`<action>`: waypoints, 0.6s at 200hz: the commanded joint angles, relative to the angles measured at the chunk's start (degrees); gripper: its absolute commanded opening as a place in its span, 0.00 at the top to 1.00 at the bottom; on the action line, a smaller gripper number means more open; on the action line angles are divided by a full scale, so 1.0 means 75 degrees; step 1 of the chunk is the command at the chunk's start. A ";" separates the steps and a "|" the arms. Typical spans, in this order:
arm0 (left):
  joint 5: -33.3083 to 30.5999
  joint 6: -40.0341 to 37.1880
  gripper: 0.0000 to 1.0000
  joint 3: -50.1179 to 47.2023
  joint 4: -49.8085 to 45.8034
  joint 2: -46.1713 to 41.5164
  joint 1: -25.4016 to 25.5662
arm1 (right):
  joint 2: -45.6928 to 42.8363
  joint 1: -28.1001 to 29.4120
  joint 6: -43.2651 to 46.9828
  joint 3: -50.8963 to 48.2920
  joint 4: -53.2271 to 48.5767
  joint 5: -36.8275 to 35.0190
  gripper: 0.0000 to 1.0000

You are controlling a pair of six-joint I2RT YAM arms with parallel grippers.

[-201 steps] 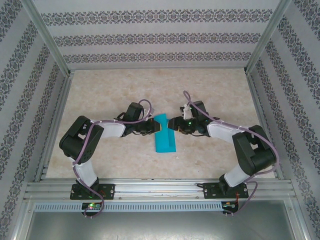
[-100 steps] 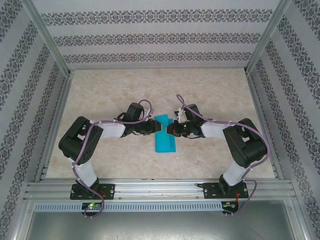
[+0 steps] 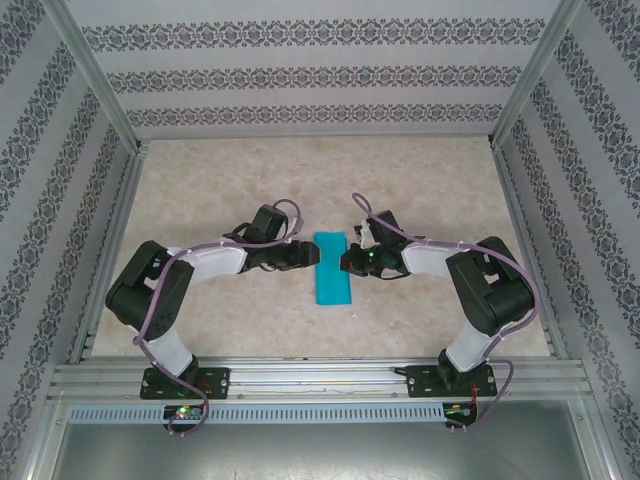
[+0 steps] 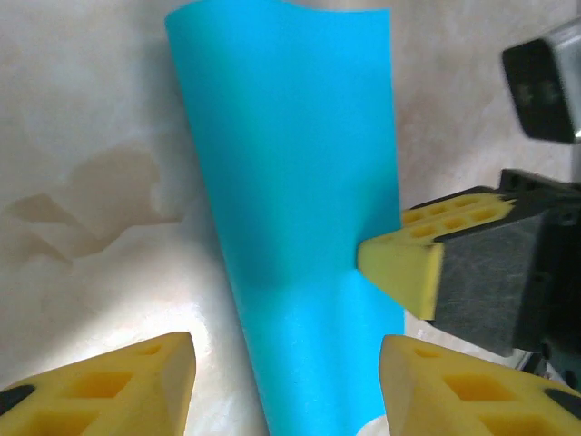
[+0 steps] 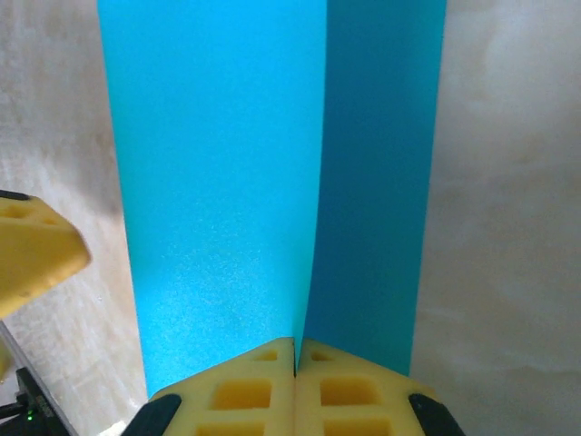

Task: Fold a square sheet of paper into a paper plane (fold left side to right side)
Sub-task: First fold in half a square sheet of paper at the center of the table.

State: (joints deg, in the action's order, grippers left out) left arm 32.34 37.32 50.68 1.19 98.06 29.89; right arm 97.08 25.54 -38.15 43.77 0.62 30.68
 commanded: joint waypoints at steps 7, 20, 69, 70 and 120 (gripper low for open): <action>0.0034 -0.0211 0.43 0.0415 -0.0301 0.0355 0.0230 | 0.0047 0.0008 0.0199 0.0164 -0.0234 -0.0247 0.98; 0.0046 -0.0189 0.42 0.0508 -0.0303 0.0506 0.0277 | 0.0063 0.0011 0.0200 0.0176 -0.0250 -0.0235 0.97; 0.0002 -0.0153 0.46 0.0801 -0.0418 0.0963 0.0427 | 0.0088 0.0005 0.0218 0.0205 -0.0279 -0.0258 0.93; -0.0004 -0.0150 0.46 0.0807 -0.0435 0.0975 0.0430 | 0.0082 0.0005 0.0215 0.0208 -0.0281 -0.0258 0.93; -0.0278 -0.0205 0.58 0.1116 -0.1071 0.1313 0.0537 | -0.0111 -0.0040 0.0212 0.0154 -0.0328 -0.0313 0.82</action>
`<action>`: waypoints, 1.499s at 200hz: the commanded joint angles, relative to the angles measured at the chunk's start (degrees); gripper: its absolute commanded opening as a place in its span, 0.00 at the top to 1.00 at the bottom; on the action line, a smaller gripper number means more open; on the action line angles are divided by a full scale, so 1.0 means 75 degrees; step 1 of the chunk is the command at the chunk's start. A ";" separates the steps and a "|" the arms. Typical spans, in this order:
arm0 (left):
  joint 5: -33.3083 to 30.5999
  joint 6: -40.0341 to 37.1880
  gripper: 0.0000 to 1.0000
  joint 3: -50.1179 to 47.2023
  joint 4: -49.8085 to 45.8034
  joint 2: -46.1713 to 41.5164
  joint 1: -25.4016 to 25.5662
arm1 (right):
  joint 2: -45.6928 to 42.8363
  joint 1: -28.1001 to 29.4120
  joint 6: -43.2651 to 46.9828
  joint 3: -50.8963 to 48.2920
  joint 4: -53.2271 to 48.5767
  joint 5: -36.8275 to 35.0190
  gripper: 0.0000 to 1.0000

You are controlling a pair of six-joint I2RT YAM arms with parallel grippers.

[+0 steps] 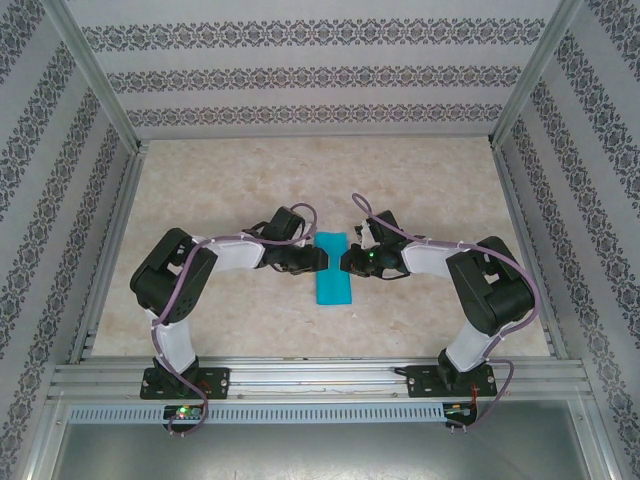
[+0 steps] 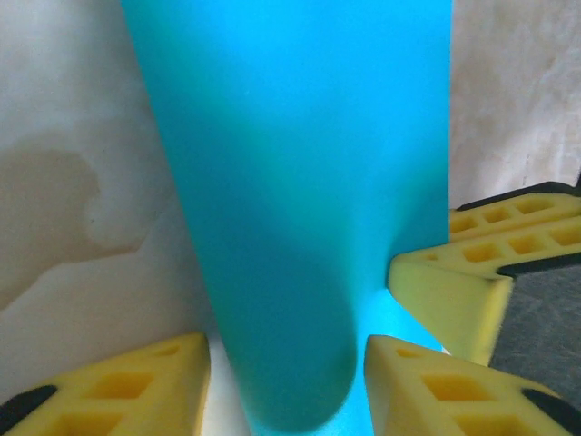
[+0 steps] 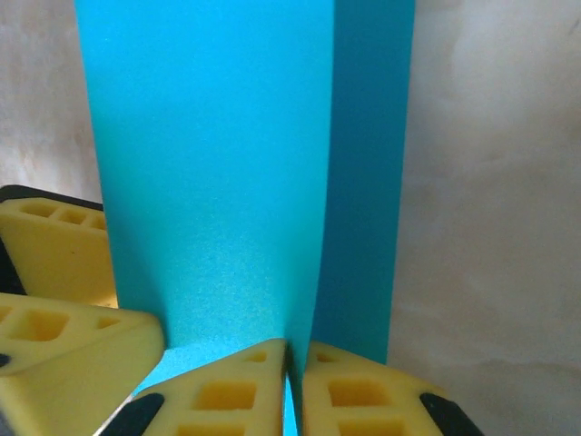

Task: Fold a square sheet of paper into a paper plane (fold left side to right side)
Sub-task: First fold in half a square sheet of paper at the center of the table.

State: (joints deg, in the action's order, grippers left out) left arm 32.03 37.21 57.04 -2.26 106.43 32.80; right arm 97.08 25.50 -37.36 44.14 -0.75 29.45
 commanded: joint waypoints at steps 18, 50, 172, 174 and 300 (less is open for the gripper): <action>-0.0495 -0.0248 0.59 0.0390 -0.0974 0.0301 0.0196 | -0.0374 -0.0114 0.0107 0.0029 -0.0230 -0.0330 0.74; -0.0713 -0.0344 0.59 0.0580 -0.1430 0.0447 0.0273 | -0.1042 -0.0342 0.0321 -0.0090 -0.0755 -0.0936 0.63; -0.1057 -0.0526 0.58 0.1183 -0.2409 0.1075 0.0449 | -0.2543 -0.1091 0.0608 -0.0659 -0.1385 -0.1572 0.52; -0.1053 -0.0530 0.59 0.1193 -0.2424 0.1078 0.0445 | -0.2545 -0.1100 0.0610 -0.0659 -0.1384 -0.1577 0.52; -0.0929 -0.0849 0.58 0.1524 -0.2921 0.1447 0.0448 | -0.2492 -0.1130 0.0626 -0.0706 -0.1395 -0.1513 0.52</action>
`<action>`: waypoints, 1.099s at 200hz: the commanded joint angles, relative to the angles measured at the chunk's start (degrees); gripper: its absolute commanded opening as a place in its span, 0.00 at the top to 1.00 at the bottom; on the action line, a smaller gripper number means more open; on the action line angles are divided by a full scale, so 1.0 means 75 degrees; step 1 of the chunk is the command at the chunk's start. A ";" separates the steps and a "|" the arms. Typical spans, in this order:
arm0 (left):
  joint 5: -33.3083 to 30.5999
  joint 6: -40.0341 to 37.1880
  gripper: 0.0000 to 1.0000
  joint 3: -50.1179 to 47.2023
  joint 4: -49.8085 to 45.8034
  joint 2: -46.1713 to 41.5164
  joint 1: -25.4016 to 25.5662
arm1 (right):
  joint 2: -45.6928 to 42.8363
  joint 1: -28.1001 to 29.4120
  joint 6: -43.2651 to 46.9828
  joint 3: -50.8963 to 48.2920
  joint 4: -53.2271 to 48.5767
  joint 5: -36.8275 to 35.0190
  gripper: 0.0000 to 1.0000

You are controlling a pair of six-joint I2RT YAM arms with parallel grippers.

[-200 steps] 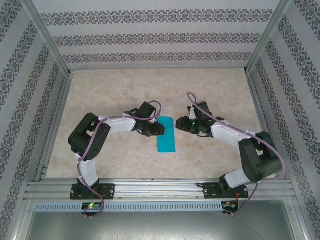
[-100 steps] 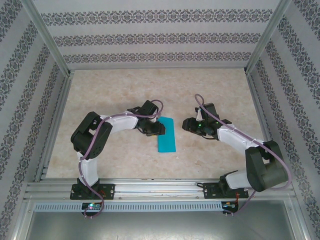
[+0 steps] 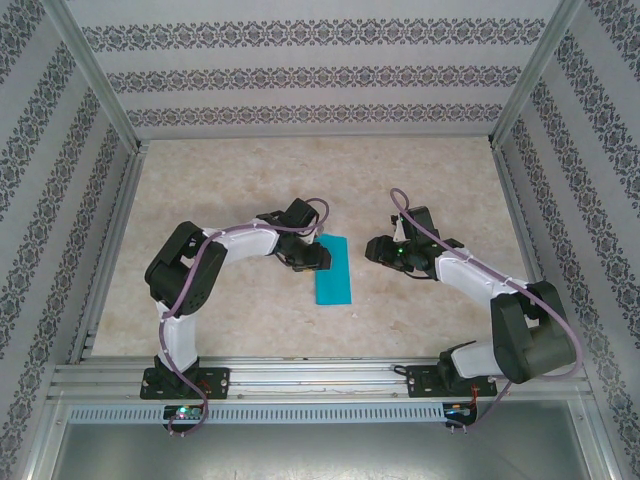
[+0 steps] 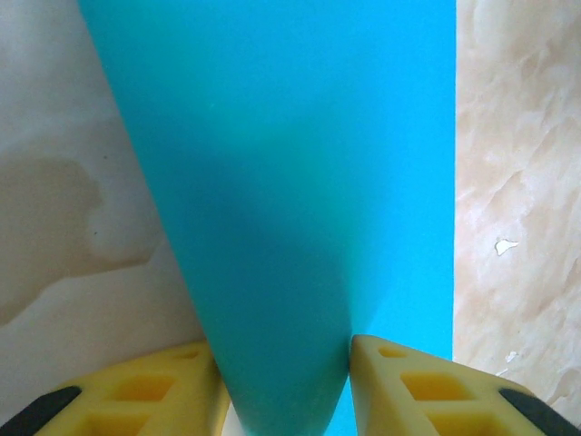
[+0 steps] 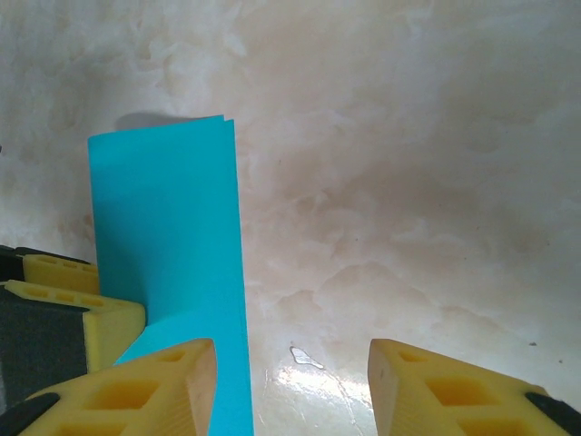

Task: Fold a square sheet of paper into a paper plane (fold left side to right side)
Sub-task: First fold in half a square sheet of paper at the center of the table.

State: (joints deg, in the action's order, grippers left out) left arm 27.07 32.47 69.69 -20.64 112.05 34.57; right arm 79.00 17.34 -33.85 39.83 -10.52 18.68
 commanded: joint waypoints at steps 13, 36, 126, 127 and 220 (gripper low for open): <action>-0.0231 -0.0191 0.58 -0.0140 -0.0470 0.0736 0.0219 | -0.0080 -0.0051 0.0171 -0.0132 -0.0089 -0.0076 0.52; -0.0188 -0.0181 0.56 -0.0116 -0.0482 0.0808 0.0218 | -0.0086 -0.0051 0.0175 -0.0132 -0.0101 -0.0075 0.52; -0.0087 -0.0233 0.55 -0.0014 -0.0598 0.1008 0.0243 | -0.0069 -0.0062 0.0177 -0.0167 -0.0108 -0.0035 0.52; -0.0090 -0.0236 0.55 -0.0012 -0.0598 0.1009 0.0243 | -0.0069 -0.0062 0.0177 -0.0167 -0.0114 -0.0032 0.52; -0.0092 -0.0380 0.55 0.0036 -0.0783 0.1076 0.0254 | -0.0010 -0.0062 0.0177 -0.0178 -0.0115 0.0018 0.52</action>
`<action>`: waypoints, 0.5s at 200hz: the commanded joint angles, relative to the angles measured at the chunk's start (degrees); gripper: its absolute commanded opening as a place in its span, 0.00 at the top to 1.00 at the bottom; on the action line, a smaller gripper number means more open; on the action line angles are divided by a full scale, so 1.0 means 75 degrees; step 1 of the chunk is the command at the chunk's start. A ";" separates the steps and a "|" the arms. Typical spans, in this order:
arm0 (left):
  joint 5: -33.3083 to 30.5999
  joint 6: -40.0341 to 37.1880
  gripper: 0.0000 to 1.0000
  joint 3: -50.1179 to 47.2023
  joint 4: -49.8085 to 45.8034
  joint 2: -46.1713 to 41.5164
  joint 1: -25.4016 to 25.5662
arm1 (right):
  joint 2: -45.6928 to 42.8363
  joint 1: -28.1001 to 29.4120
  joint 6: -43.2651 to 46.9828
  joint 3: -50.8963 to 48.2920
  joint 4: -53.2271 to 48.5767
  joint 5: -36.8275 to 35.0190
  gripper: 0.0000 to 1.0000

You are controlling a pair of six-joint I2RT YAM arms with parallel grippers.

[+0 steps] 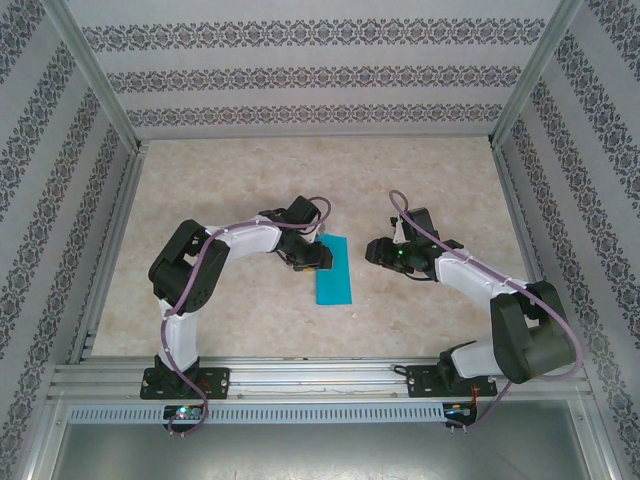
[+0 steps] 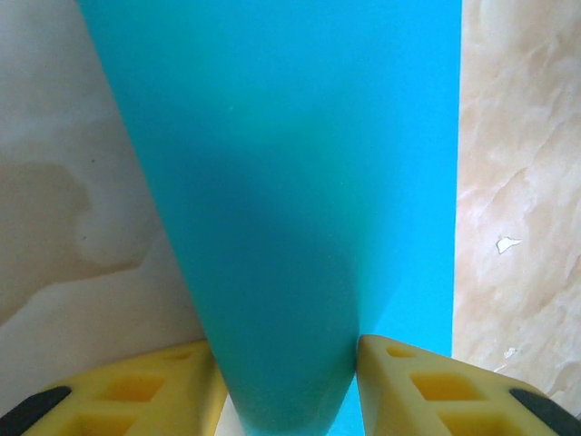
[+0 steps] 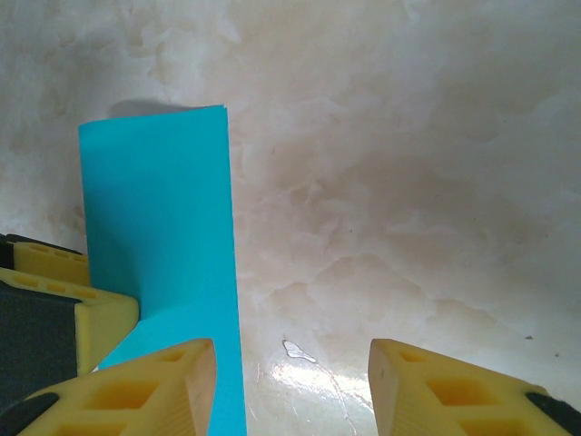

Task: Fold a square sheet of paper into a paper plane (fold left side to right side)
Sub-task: First fold in half a square sheet of paper at the center of the table.

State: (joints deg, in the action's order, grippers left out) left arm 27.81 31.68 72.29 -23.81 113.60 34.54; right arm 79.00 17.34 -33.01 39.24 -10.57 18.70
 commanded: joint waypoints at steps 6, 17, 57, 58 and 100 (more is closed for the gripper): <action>-0.0181 -0.0275 0.55 -0.0311 -0.0370 0.0884 0.0257 | -0.0013 -0.0062 0.0066 -0.0100 -0.0110 0.0015 0.52; -0.0190 -0.0289 0.55 -0.0301 -0.0386 0.0893 0.0257 | 0.0001 -0.0062 0.0066 -0.0100 -0.0102 0.0015 0.52; -0.0193 -0.0287 0.55 -0.0286 -0.0411 0.0913 0.0257 | 0.0027 -0.0062 0.0053 -0.0088 -0.0087 0.0084 0.51; -0.0193 -0.0287 0.55 -0.0281 -0.0411 0.0910 0.0257 | 0.0032 -0.0062 0.0048 -0.0088 -0.0083 0.0090 0.51; -0.0204 -0.0293 0.55 -0.0263 -0.0450 0.0966 0.0270 | 0.0061 -0.0062 0.0042 -0.0076 -0.0079 0.0139 0.51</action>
State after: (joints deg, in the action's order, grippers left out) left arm 27.83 31.42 72.86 -24.56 113.95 34.54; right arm 79.02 17.34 -33.01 39.24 -10.55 18.92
